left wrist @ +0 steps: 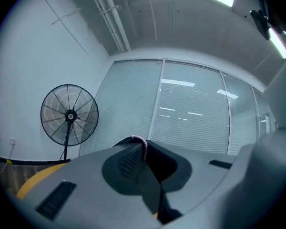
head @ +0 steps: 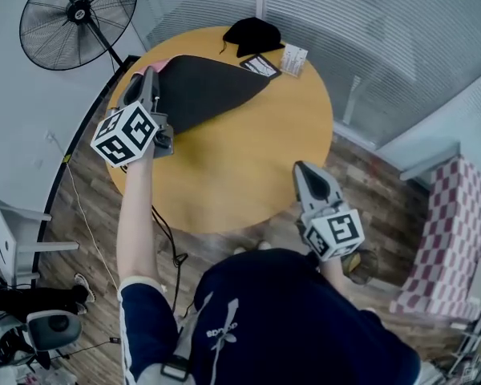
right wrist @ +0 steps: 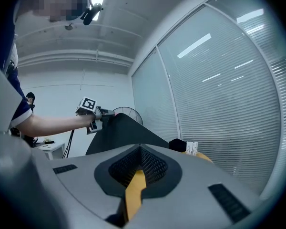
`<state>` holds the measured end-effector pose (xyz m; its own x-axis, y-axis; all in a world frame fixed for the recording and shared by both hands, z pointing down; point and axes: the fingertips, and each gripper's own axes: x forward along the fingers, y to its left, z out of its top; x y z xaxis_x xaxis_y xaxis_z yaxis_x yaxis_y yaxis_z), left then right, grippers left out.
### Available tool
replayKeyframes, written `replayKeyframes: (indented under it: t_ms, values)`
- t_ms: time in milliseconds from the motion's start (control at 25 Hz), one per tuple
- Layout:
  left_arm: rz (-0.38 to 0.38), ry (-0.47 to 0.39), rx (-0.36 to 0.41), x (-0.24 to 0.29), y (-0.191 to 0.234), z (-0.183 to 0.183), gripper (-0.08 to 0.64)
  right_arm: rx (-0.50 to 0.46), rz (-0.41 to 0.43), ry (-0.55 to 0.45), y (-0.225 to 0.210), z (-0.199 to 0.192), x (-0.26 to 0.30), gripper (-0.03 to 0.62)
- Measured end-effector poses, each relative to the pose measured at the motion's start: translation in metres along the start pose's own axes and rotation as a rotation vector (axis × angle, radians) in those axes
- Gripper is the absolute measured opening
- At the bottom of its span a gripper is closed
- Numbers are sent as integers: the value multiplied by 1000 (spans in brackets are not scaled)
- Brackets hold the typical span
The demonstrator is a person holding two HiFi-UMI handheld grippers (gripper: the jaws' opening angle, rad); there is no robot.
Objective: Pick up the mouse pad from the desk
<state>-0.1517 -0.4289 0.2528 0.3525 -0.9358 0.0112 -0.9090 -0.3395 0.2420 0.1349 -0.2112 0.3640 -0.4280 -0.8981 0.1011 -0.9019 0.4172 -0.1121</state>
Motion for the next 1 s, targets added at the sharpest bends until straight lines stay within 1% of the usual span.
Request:
replayKeyframes:
  t_ms: [120, 280, 400, 560, 800, 1000]
  values:
    - [-8, -33, 35, -7, -5, 22, 20, -6, 1, -2, 3, 0, -4, 2]
    - [-37, -80, 105, -28, -18, 51, 20, -13, 5, -27, 10, 7, -5, 2]
    - [-69, -103, 155, -51, -35, 65, 19, -20, 9, -39, 14, 11, -4, 2]
    - [-106, -135, 186, -90, -55, 78, 18, -24, 24, -61, 27, 22, -5, 2]
    - [-123, -158, 215, -151, -79, 78, 18, -34, 47, -77, 47, 29, -9, 2]
    - [-105, -141, 316, -189, -99, 62, 18, -39, 52, -96, 49, 30, -15, 2]
